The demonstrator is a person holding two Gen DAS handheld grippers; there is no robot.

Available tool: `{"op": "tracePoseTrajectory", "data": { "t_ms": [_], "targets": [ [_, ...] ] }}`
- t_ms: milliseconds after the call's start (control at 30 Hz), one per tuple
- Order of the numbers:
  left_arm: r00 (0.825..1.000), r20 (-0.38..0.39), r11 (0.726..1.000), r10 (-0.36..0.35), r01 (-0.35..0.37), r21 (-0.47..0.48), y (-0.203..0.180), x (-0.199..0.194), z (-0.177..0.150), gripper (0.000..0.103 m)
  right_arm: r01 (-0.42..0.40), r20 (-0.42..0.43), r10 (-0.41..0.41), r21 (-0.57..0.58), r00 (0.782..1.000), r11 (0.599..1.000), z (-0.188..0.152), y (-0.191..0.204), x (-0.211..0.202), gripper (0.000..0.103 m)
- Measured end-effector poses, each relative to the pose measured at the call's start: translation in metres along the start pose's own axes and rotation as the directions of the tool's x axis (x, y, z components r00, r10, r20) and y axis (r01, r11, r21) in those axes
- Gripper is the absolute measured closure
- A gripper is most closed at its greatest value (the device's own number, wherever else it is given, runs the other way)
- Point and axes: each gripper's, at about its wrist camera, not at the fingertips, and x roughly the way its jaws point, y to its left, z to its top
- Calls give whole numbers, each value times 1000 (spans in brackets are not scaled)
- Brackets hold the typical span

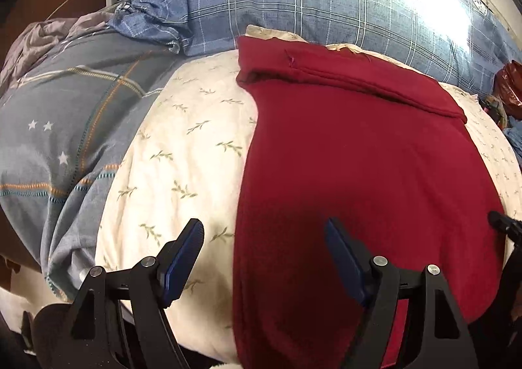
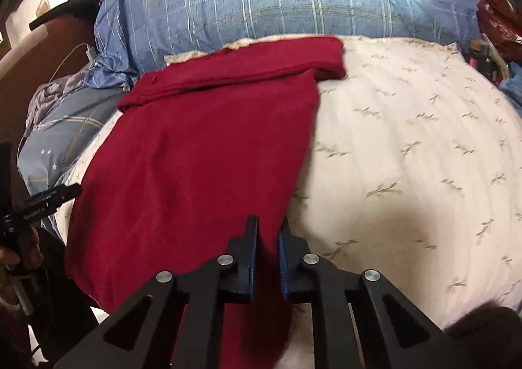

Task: Fold small clothes
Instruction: 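Move both grippers to the sweater strip's end and close on it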

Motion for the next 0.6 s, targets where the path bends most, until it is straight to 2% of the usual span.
{"op": "tracePoseTrajectory", "data": {
  "t_ms": [100,167,267,300,367,533,600],
  "targets": [
    [1000,0,1000,-17,17,-2,7,-7,-4,27,55,5,-55,-16,998,998,0,-4,-3,99],
    [1000,-9,1000,-19,19,-7,10,-8,-7,27,23,-23,-22,10,999,1000,-2,-10,-1,98],
    [998,-36,999,-47,46,-27,19,-11,-15,27,-66,-23,68,58,997,996,-6,-17,-10,84],
    [997,-43,998,-59,57,-34,21,-12,-16,27,-112,-34,116,95,993,989,-8,-23,-12,69],
    [995,-59,995,-86,83,-54,27,-12,-21,27,-174,-64,186,151,981,973,-15,-31,-14,51],
    [985,-111,988,-129,118,-100,38,-9,-32,27,-219,-149,235,118,960,969,-43,-27,-17,51],
    [980,-131,985,-148,135,-108,39,-6,-38,27,-254,-185,274,124,944,959,-54,-22,-11,51]
  ]
}}
